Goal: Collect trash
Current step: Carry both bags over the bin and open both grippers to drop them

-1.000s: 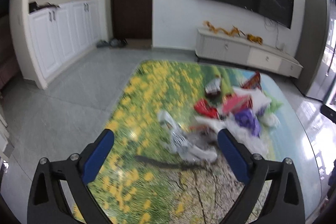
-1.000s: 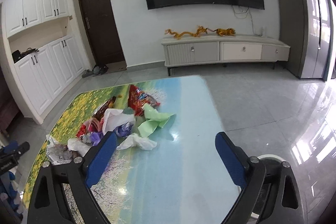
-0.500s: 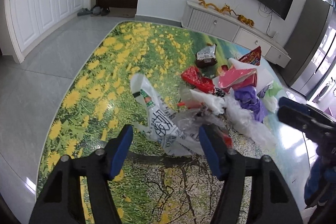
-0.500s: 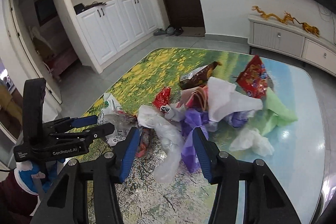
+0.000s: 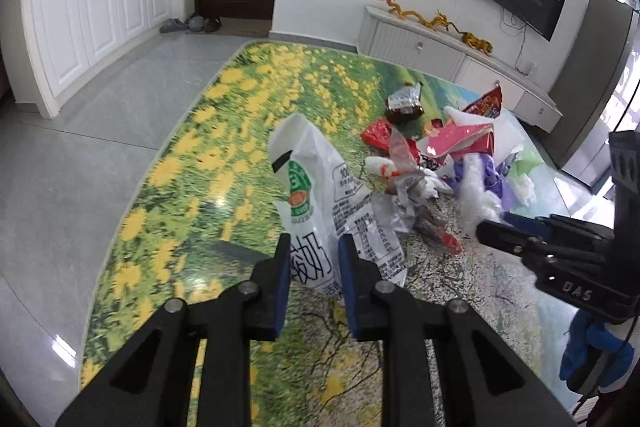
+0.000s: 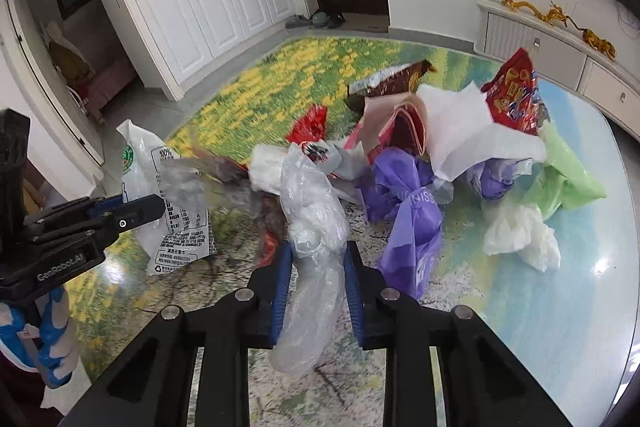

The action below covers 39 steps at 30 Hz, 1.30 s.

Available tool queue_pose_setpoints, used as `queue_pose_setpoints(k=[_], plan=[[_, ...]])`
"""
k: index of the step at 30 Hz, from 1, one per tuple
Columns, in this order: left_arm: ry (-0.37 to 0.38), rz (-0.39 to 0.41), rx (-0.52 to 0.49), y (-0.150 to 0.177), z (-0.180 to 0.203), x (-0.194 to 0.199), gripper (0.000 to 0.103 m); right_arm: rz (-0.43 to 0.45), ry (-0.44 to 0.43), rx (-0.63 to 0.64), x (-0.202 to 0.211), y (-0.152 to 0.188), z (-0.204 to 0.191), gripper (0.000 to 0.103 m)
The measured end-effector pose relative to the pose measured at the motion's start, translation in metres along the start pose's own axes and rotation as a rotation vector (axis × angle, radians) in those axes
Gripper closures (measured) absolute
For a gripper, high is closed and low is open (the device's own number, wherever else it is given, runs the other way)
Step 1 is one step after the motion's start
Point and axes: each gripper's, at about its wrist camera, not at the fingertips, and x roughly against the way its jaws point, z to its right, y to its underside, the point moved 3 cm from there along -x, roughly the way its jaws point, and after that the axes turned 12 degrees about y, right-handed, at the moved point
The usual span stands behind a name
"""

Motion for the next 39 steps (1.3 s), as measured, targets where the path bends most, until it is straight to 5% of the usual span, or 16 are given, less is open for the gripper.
queue_pose_setpoints(k=[4, 11, 20, 26, 31, 33, 36, 39], plan=[[-0.046, 0.082, 0.004, -0.002, 0.000, 0.031, 0.083, 0.075, -0.016, -0.044, 0.032, 0.000, 0.006, 0.079], [0.050, 0.116, -0.094, -0.028, 0.052, 0.044, 0.084, 0.170, 0.083, -0.194, 0.084, 0.011, 0.073, 0.079], [0.309, -0.008, -0.394, -0.051, 0.245, -0.017, 0.084, 0.104, 0.349, -0.452, 0.126, 0.099, 0.227, 0.079], [0.437, -0.161, -0.540, -0.025, 0.381, -0.081, 0.084, 0.008, 0.488, -0.655, 0.137, 0.184, 0.326, 0.079], [0.496, -0.252, -0.589, 0.000, 0.460, -0.127, 0.083, -0.063, 0.503, -0.751, 0.126, 0.225, 0.372, 0.076], [0.537, -0.297, -0.579, 0.010, 0.483, -0.142, 0.076, -0.087, 0.501, -0.778, 0.117, 0.238, 0.386, 0.073], [0.557, -0.317, -0.584, 0.019, 0.502, -0.156, 0.046, -0.115, 0.536, -0.799, 0.116, 0.253, 0.401, 0.053], [0.580, -0.336, -0.579, 0.020, 0.507, -0.161, 0.046, -0.115, 0.544, -0.835, 0.119, 0.264, 0.406, 0.053]])
